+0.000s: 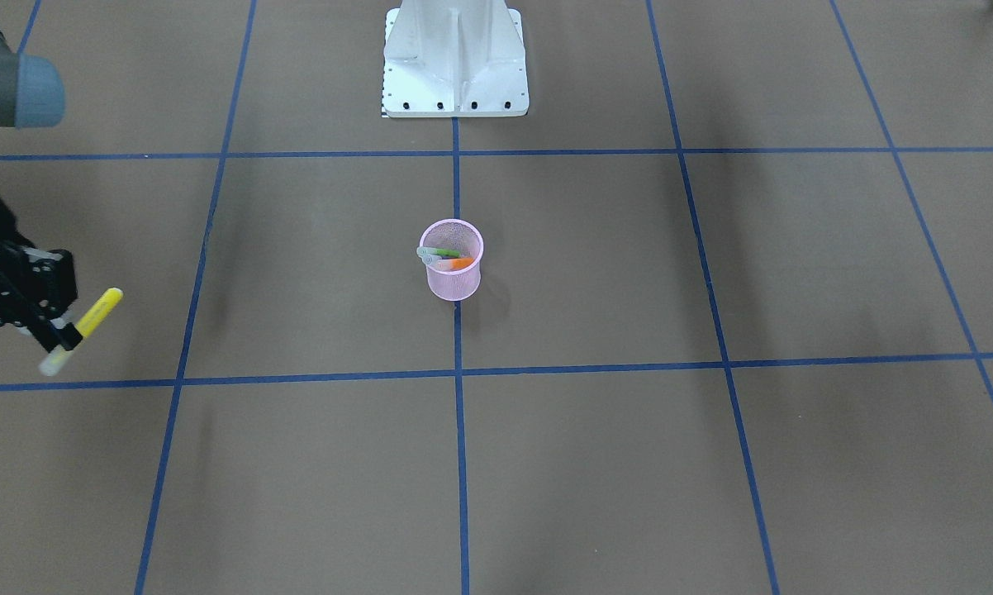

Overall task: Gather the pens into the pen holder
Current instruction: 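Carry the yellow highlighter with the right gripper and drop it into the pink cup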

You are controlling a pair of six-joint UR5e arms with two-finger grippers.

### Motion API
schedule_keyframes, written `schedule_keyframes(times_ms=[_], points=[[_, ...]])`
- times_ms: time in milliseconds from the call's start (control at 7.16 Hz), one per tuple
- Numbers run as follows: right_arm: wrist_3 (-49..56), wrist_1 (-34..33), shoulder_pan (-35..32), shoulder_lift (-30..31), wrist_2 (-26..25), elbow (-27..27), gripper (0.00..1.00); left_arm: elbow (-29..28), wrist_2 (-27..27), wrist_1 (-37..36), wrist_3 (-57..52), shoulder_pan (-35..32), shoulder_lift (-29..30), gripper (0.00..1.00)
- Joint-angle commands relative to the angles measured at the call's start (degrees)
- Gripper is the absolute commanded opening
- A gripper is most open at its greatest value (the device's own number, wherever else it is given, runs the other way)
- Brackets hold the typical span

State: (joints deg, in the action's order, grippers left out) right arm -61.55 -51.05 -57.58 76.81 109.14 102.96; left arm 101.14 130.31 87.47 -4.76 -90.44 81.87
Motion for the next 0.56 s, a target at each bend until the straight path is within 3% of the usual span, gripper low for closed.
schedule_keyframes(times_ms=[0,140,419], points=[[-6.54,-4.40,10.51,-9.19,-11.88,-0.12,0.00,0.11,0.03,-0.02,0.01,0.09,-0.04,1.00],[-11.43,-5.97,15.25,-12.53,-17.93,-0.12,0.00,0.11,0.03,-0.02,0.01,0.09,-0.04,1.00],[-19.72,-16.84,20.98,-21.31,-25.07,-0.12,0.00,-0.16,0.12,0.15,0.01,0.17,0.13,1.00]])
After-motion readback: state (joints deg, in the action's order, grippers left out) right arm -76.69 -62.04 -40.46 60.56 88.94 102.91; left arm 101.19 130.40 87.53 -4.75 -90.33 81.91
